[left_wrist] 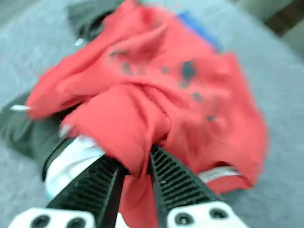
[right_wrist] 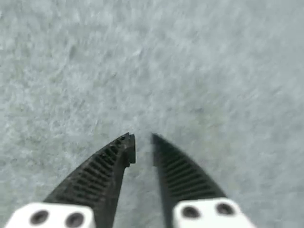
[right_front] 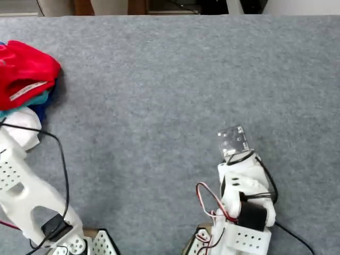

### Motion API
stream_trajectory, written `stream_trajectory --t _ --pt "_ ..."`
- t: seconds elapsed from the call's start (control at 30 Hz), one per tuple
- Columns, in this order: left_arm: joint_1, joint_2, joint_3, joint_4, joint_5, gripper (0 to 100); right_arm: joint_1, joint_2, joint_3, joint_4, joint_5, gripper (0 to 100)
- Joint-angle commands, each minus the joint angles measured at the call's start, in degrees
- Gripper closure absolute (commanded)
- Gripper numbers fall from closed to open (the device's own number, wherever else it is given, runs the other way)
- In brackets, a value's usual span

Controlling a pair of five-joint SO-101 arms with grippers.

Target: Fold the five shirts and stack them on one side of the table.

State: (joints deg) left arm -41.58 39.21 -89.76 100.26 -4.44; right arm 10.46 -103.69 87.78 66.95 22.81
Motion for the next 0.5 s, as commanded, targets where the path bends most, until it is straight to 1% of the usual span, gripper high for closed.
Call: stream_trajectory --t 0.0,0.13,0.27,0.4,0.47 --pt "6.2 -8.2 -1.3 0.6 0.2 98 0.1 -4.3 -6.2 -1.1 3.8 83.9" --pt "14.8 -16.7 4.7 0.6 0.4 98 5.3 -4.3 -11.0 -1.1 4.7 83.9" --pt "27.0 -27.6 17.1 0.6 0.4 98 14.1 -4.0 -16.0 -1.1 4.9 83.9" --pt "40.4 -38.3 32.6 0.6 0.4 98 23.2 -4.4 -19.2 -1.1 10.8 83.6" --pt "46.6 -42.1 39.4 0.5 0.4 98 28.9 -4.2 -21.8 -1.1 12.8 83.6"
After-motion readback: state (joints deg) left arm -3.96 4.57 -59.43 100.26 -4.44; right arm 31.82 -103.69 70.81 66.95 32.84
